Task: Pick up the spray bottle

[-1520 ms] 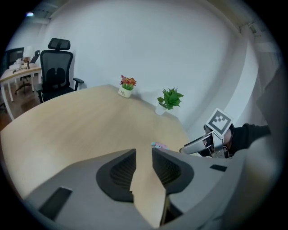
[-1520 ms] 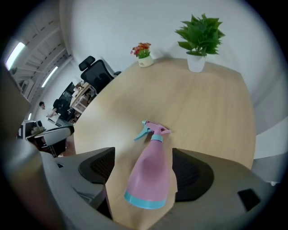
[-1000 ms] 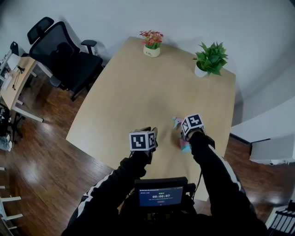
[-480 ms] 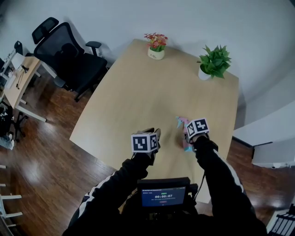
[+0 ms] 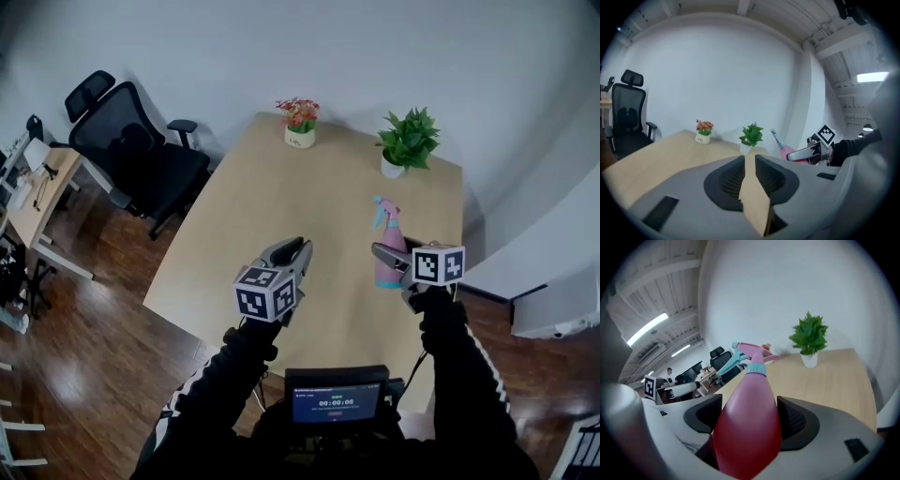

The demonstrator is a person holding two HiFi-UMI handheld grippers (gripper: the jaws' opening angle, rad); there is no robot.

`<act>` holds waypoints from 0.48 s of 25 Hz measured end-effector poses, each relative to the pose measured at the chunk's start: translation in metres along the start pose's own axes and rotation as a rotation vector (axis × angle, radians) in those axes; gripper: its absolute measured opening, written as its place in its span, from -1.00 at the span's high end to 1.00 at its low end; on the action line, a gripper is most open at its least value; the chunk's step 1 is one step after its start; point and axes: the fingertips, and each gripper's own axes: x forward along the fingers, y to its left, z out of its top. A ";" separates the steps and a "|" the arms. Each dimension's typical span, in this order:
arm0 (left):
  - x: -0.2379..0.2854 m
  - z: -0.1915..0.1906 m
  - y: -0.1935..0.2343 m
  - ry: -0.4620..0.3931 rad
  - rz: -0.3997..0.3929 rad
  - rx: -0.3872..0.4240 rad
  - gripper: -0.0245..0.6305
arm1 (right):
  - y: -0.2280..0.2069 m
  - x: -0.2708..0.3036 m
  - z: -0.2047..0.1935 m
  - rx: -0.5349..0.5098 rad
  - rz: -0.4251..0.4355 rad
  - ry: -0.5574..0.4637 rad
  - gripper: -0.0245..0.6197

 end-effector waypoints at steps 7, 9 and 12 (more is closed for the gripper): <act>-0.050 0.035 -0.051 -0.132 -0.020 0.122 0.91 | 0.071 -0.096 0.042 -0.183 0.030 -0.286 -0.19; -0.063 0.038 -0.057 -0.151 -0.004 0.135 0.91 | 0.090 -0.117 0.049 -0.212 0.038 -0.349 -0.19; -0.083 0.047 -0.059 -0.195 0.022 0.151 0.93 | 0.113 -0.138 0.054 -0.261 0.042 -0.416 -0.19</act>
